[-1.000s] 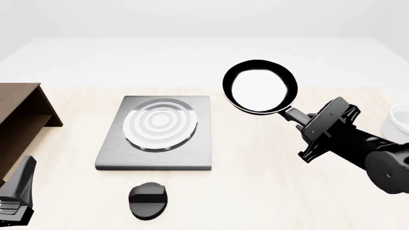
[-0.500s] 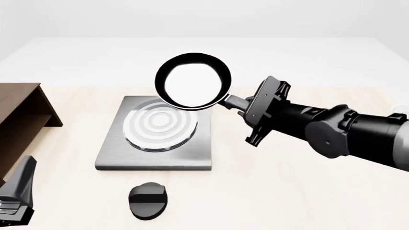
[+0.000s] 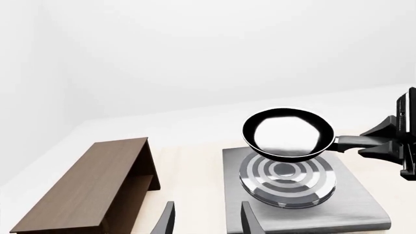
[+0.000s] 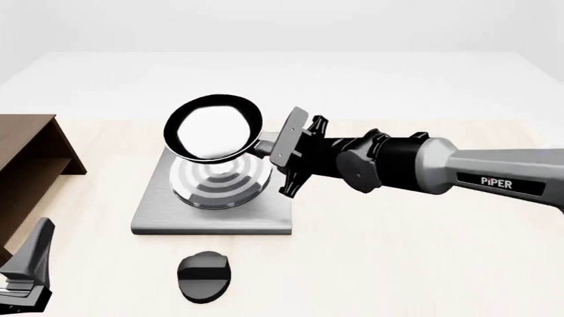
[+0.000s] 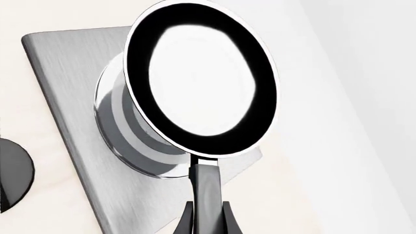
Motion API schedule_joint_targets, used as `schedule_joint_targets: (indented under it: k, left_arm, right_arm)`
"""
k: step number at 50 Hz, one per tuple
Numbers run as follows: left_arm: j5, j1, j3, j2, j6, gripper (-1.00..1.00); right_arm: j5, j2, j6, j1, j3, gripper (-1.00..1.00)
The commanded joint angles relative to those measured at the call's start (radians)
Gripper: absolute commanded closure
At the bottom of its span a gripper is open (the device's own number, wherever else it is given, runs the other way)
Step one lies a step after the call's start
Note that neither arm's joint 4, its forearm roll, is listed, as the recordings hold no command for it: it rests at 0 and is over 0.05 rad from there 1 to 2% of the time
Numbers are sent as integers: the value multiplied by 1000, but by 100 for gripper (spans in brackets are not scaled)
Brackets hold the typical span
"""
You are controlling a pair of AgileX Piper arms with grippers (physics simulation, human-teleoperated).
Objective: Turn on the stove and put the frying pan on it.
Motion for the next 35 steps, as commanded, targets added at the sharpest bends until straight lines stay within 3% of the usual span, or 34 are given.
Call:
schedule_joint_targets:
  k: [1, 8, 19, 26, 34, 35]
  left_arm:
    - [2, 2, 2, 0, -3, -100]
    - [0, 1, 1, 0, -4, -100]
    - [1, 2, -3, 0, -19, -100]
    - [0, 3, -4, 0, -20, -100]
    - [2, 3, -5, 0, -21, -100]
    - [3, 2, -5, 0, -21, -100]
  right_arm:
    - [54, 96, 96, 10, -142, 100]
    - [31, 118, 110, 14, -101, 100]
    - [-17, 118, 75, -4, -24, 100]
    - [-63, 122, 26, -20, 28, 100]
    - [-80, 134, 15, -22, 55, 100]
    - [-119, 131, -24, -23, 83, 100]
